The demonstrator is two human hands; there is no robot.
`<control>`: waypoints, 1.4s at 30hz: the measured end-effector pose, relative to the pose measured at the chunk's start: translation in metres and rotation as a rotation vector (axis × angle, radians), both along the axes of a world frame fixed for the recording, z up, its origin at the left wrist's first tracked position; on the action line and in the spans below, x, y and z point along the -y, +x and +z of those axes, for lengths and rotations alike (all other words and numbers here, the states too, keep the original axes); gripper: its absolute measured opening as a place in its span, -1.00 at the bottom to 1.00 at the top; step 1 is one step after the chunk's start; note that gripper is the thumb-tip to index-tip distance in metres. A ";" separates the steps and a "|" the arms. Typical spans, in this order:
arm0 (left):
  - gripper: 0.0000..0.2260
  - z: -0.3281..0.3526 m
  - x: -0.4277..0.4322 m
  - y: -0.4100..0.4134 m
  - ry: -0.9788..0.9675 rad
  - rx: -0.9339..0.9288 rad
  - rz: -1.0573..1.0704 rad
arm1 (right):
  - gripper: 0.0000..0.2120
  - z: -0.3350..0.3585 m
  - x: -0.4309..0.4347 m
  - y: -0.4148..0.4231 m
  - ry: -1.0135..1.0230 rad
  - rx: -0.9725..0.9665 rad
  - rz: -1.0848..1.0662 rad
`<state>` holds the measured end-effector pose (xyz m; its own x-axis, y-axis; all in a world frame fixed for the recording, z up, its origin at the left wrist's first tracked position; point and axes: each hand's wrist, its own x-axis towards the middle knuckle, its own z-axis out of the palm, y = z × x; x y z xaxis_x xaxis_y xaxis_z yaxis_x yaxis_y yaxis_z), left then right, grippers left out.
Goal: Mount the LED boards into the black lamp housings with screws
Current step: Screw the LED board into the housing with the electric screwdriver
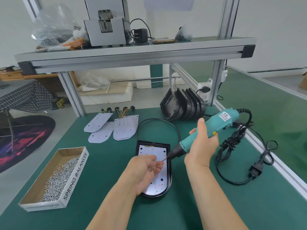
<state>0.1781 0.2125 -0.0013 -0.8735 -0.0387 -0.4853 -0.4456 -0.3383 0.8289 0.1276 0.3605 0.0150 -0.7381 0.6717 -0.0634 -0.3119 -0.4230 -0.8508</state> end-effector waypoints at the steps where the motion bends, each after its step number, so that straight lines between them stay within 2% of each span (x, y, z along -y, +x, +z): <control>1: -0.82 0.000 0.003 0.003 0.019 -0.006 -0.011 | -0.73 0.002 0.000 0.003 -0.009 -0.004 -0.005; 4: -0.75 -0.006 0.008 0.009 0.002 -0.014 -0.058 | -0.74 0.009 0.001 0.009 -0.027 -0.026 -0.015; 10: -0.89 -0.008 0.009 0.017 0.131 -0.051 -0.011 | -0.74 0.013 0.008 0.024 0.003 -0.058 -0.031; 14: -0.89 -0.003 0.006 0.022 0.202 -0.016 0.025 | -0.75 0.013 0.010 0.031 -0.031 -0.061 -0.036; 20: -0.77 -0.001 0.002 0.023 0.081 0.067 0.026 | -0.76 0.017 0.011 0.035 -0.039 -0.053 -0.045; 25: -0.67 0.000 0.001 0.023 0.240 0.075 0.076 | -0.76 0.017 0.008 0.036 -0.044 -0.047 -0.057; 28: -0.82 0.003 0.005 0.024 0.326 0.065 0.043 | -0.78 0.017 0.007 0.038 -0.037 -0.053 -0.070; 33: -0.71 0.000 0.005 0.027 0.273 0.013 -0.001 | -0.77 0.018 0.007 0.040 -0.039 -0.054 -0.067; 42: -0.75 0.000 0.002 0.032 0.311 0.023 -0.008 | -0.79 0.022 0.003 0.047 -0.044 -0.068 -0.077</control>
<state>0.2101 0.2106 -0.0017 -0.8618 0.1217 -0.4924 -0.4666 -0.5706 0.6758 0.1747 0.3576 0.0366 -0.6882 0.7241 -0.0453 -0.4014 -0.4320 -0.8077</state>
